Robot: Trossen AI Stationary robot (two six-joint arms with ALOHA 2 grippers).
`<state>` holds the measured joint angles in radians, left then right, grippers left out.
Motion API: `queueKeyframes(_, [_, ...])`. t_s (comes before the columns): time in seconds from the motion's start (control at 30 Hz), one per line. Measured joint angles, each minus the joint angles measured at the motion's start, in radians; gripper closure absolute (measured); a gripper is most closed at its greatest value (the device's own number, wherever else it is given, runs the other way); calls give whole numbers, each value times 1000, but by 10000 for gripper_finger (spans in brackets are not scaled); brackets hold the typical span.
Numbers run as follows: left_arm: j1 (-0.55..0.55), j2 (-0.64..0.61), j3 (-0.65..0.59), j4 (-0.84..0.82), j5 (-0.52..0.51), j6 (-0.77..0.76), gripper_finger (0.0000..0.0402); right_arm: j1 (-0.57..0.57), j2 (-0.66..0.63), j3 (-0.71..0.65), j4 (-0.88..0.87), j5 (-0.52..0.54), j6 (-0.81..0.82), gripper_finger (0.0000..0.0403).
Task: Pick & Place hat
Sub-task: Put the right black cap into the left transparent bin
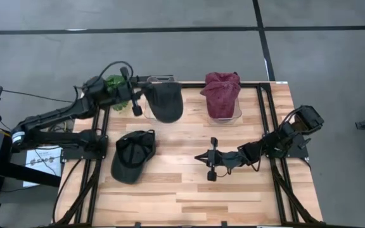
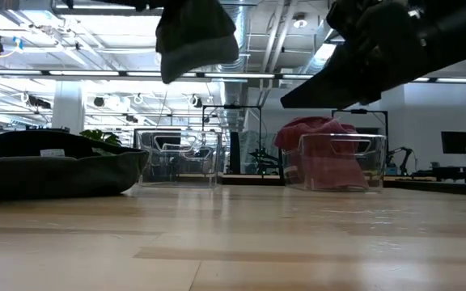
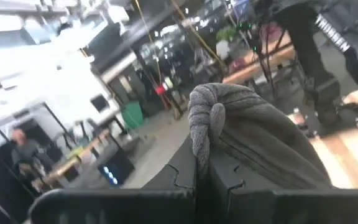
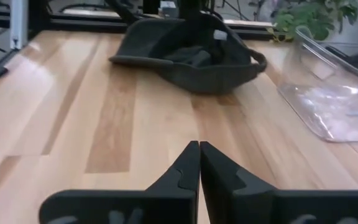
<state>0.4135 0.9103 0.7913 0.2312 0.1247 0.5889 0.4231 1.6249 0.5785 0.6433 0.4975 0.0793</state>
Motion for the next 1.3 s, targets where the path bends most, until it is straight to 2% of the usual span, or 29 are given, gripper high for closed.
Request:
queueKeyframes(0.4, [271, 204, 162, -151, 201, -49, 391, -20, 0, 0, -14, 7, 0, 402])
queueKeyframes(0.9, [507, 319, 173, -149, 552, -40, 391, -27, 0, 0, -15, 53, 0, 403])
queueKeyframes(1.3, [563, 439, 173, -149, 568, 61, 391, -27, 0, 0, -15, 53, 0, 403])
